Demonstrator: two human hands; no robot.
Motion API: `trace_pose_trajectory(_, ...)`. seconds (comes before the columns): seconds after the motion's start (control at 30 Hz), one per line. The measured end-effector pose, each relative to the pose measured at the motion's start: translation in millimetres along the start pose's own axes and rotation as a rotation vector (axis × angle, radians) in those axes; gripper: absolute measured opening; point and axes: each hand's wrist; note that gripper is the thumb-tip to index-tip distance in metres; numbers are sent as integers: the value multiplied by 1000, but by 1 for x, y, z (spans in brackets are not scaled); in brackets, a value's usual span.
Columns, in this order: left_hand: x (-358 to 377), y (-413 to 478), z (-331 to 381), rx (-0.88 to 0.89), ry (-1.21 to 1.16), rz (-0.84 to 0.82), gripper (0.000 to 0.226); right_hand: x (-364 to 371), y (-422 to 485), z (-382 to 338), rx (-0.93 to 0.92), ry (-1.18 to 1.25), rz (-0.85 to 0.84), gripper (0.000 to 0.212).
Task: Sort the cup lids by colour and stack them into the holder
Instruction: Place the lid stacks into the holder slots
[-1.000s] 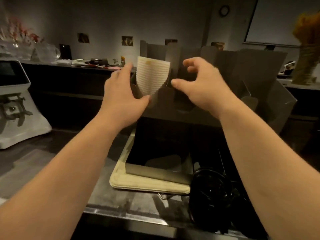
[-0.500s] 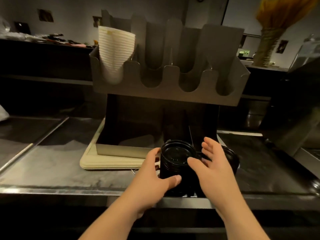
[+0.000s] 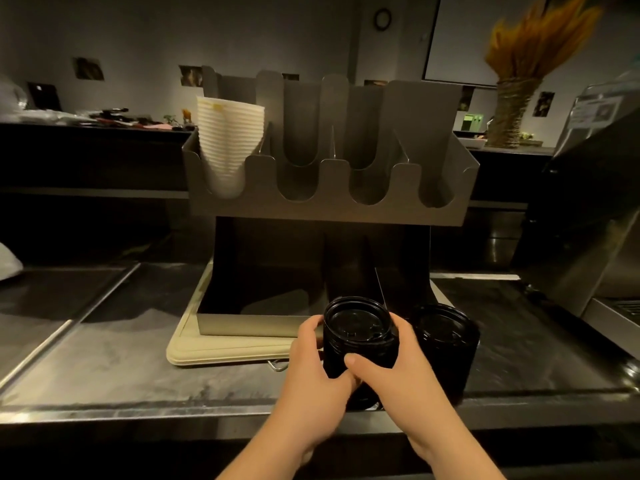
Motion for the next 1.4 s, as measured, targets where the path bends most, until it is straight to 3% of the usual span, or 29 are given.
trace_pose_trajectory(0.17,-13,-8,17,87,26,38,65,-5,-1,-13,-104,10,-30,70)
trace_pose_trajectory(0.33,-52,-23,83,222,56,20,56,-19,-4,-76,-319,19,-49,55)
trace_pose_trajectory(0.47,-81,-17,145,374,-43,60,69,-31,15,-143,-480,78,-35,50)
trace_pose_trajectory(0.67,-104,32,244,502,22,115,82,-39,72,-239,-618,86,24,55)
trace_pose_trajectory(0.83,-112,73,264,422,66,80,82,-31,125,-259,-511,122,-31,78)
trace_pose_trajectory(1.1,-104,96,256,345,110,110,68,-19,160,-247,-448,32,-69,79)
trace_pose_trajectory(1.4,-89,100,243,263,126,242,61,-13,166,-241,-488,-495,-10,63)
Point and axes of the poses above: each hand's wrist, its own y-axis towards the middle knuckle, its own x-axis out of the palm, z = x × y, and after that the axes turned 4 degrees about -x, right-handed
